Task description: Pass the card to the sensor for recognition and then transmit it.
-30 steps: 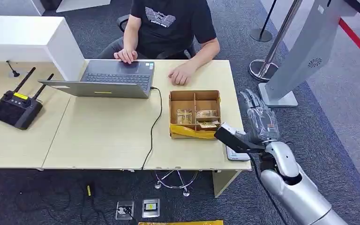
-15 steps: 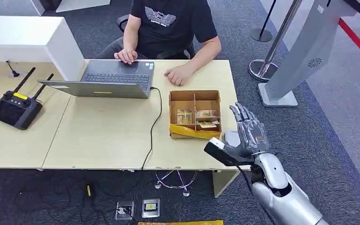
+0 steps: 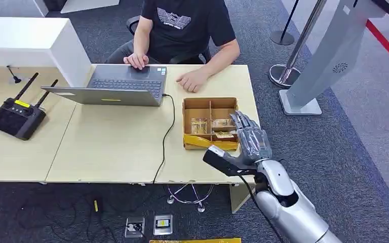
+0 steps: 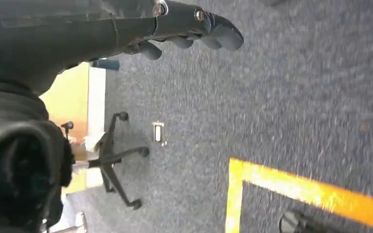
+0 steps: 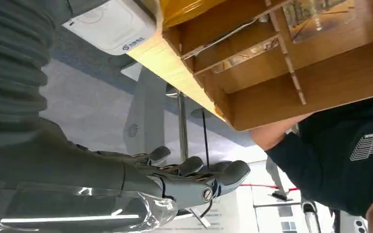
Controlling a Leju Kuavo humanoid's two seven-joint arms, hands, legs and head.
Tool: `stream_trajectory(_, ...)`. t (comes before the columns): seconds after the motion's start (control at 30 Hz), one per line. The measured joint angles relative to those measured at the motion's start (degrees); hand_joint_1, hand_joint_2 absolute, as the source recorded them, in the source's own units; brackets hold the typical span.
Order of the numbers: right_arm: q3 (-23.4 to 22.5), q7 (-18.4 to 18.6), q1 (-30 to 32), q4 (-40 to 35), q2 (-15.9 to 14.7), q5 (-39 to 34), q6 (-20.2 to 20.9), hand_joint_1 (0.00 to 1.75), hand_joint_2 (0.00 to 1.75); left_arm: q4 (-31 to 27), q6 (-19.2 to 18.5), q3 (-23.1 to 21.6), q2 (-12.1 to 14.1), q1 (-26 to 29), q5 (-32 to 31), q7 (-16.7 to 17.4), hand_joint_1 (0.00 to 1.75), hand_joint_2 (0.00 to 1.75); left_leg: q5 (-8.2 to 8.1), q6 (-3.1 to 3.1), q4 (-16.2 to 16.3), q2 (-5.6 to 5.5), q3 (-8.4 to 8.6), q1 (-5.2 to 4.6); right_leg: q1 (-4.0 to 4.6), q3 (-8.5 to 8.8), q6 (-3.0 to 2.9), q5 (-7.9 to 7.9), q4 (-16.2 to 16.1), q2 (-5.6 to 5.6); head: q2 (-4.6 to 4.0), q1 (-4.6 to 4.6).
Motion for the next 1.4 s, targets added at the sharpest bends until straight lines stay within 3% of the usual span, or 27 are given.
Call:
stream_trajectory(0.3,0.0,-1.5,-2.3,4.1,2.8,0.2,-1.0,0.0,1.75,0.0,0.0,0.0,0.8,0.0,-0.5,-0.7,0.0,0.0,0.0,0.0,0.0,0.0,0.0,-0.01,-0.01,0.0,0.0,0.0,0.0,0.02,0.0,0.02)
stream_trajectory(0.57,-0.1,-1.5,-2.6,6.3,3.4,0.2,-1.6,0.0,1.75,0.0,0.0,0.0,1.2,0.0,-1.0,-1.1,0.0,0.0,0.0,0.0,0.0,0.0,0.0,0.0,0.0,-0.01,0.0,0.0,0.0,0.03,0.0,0.02)
stream_trajectory(1.4,0.2,-5.7,-6.0,19.4,7.1,-0.2,-9.2,0.0,1.75,0.0,0.0,0.0,1.6,0.0,-1.7,-2.3,0.0,0.0,0.0,0.0,0.0,0.0,-0.01,0.0,0.0,0.0,0.0,0.0,0.0,0.02,0.0,0.02)
